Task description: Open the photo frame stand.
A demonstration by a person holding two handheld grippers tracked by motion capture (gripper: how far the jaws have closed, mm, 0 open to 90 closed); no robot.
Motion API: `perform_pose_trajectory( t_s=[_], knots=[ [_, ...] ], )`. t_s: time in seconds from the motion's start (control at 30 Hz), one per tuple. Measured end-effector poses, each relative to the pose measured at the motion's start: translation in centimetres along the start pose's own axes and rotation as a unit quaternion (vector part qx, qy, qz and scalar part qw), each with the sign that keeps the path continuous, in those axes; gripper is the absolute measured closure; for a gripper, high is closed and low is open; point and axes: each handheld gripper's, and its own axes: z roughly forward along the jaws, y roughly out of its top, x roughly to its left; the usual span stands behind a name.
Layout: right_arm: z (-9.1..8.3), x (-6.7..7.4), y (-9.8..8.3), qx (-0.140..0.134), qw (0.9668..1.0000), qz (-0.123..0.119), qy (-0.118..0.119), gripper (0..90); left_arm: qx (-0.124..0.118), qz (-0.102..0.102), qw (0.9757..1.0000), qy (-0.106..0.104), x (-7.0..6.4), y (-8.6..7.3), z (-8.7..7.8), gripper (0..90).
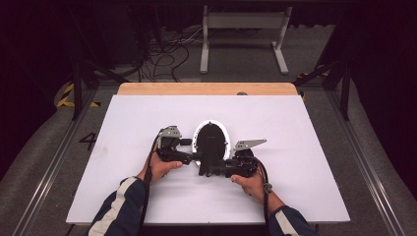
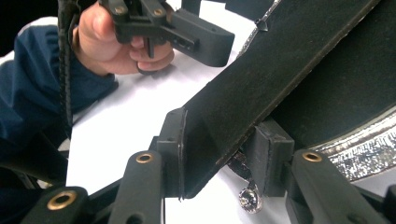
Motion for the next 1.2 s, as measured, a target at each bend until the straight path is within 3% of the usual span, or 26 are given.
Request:
perform_pose_trajectory(
  t_s=[0.1, 0.23, 0.33, 0.43, 0.47, 0.53, 0.73, 0.87, 0.97, 1.03, 1.1, 1.2],
  knots=[
    [0.0, 0.1, 0.0, 0.0, 1.0, -0.008, -0.001, 61.3, -0.006, -0.016, 0.9998, -0.01, 0.2, 0.0, -0.1, 21.4],
    [0.0, 0.7, 0.1, 0.002, 0.9991, -0.04, -0.01, 61.4, -0.007, -0.024, 0.9997, -0.004, 0.4, -0.1, 0.0, 19.3],
    [0.1, 1.0, 0.1, 0.002, 0.9986, -0.05, -0.017, 61.4, -0.002, -0.028, 0.9996, -0.005, 0.6, -0.1, 0.0, 18.6],
    [0.1, 1.1, 0.1, 0.002, 0.9982, -0.058, -0.018, 61.4, -0.005, -0.028, 0.9995, -0.014, 0.6, -0.1, -0.1, 21.0],
    [0.1, 1.1, 0.0, 0.002, 0.998, -0.06, -0.018, 61.4, -0.006, -0.017, 0.9997, -0.016, 0.6, 0.0, -0.1, 22.7],
    [0.1, 1.2, 0.0, 0.004, 0.9977, -0.064, -0.02, 61.3, -0.008, -0.015, 0.9996, -0.023, 0.3, 0.1, -0.3, 25.0],
    [0.0, 1.8, 0.1, 0.016, 0.9957, -0.087, -0.028, 61.5, -0.023, -0.02, 0.9984, -0.049, 0.3, 0.1, -1.0, 29.2],
    [-0.1, 1.9, 0.1, 0.028, 0.9947, -0.094, -0.029, 61.6, -0.034, -0.009, 0.998, -0.052, 0.2, 0.2, -1.6, 36.2],
    [-0.1, 1.9, 0.0, 0.04, 0.9934, -0.101, -0.039, 62.5, -0.056, -0.002, 0.9965, -0.062, 0.2, 0.2, -2.3, 51.5],
    [-0.1, 1.9, -0.2, 0.049, 0.9924, -0.103, -0.046, 64.1, -0.07, -0.001, 0.9939, -0.085, 0.1, 0.1, -2.6, 61.6],
    [0.0, 1.9, -0.4, 0.051, 0.9921, -0.104, -0.047, 67.6, -0.063, 0.02, 0.9942, -0.085, -0.6, 0.4, -2.6, 64.2],
    [0.1, 2.0, -0.4, 0.052, 0.9918, -0.107, -0.048, 69.6, -0.06, 0.029, 0.9941, -0.086, -1.0, 0.5, -2.7, 62.9]
  ],
)
